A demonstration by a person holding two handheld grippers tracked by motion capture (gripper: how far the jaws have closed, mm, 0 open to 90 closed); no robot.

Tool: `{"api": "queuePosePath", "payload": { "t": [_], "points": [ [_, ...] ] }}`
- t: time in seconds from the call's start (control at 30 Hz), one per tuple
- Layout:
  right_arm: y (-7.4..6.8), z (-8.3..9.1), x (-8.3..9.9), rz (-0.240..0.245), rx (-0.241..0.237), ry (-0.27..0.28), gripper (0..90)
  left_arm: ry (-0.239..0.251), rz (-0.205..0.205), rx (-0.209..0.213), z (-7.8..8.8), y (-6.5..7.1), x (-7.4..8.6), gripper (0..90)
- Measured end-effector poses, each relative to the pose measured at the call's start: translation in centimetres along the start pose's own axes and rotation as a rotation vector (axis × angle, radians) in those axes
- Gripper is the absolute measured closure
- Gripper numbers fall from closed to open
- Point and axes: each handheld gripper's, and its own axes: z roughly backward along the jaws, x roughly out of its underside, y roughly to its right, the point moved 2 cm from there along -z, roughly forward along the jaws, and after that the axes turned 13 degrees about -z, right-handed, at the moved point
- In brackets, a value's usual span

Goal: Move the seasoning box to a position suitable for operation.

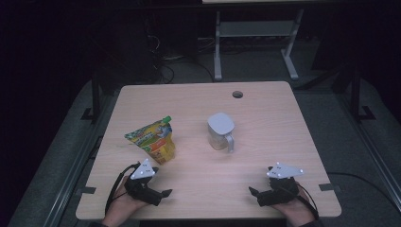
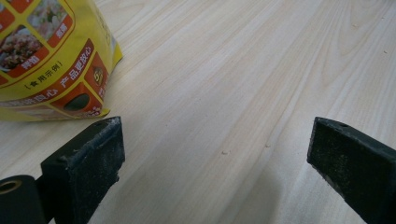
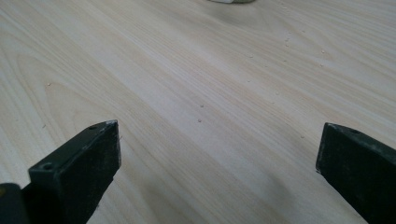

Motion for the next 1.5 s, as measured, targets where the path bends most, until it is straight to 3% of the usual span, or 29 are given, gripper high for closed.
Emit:
{"api": "queuePosePath", "payload": {
  "t": [0.43,0.97,1.27,1.5],
  "points": [
    [0.3,0.3,-0.1,-0.021,0.008,0.007,1.6,0.002,-0.006,0.012,0.0,-0.1,-0.1,3.6],
    [-0.3,0.4,-2.0,-0.016,-0.003,0.043,12.5,0.024,-0.008,0.001,0.3,-0.1,-0.1,3.6],
    [-0.4,-0.6,-3.2,-0.051,-0.031,0.047,20.0,0.035,-0.009,0.004,0.3,-0.1,-0.2,3.8],
    [-0.8,-1.6,-4.4,-0.030,-0.023,0.069,25.7,0.040,-0.014,0.006,0.3,-0.2,-0.2,4.0]
  ]
}}
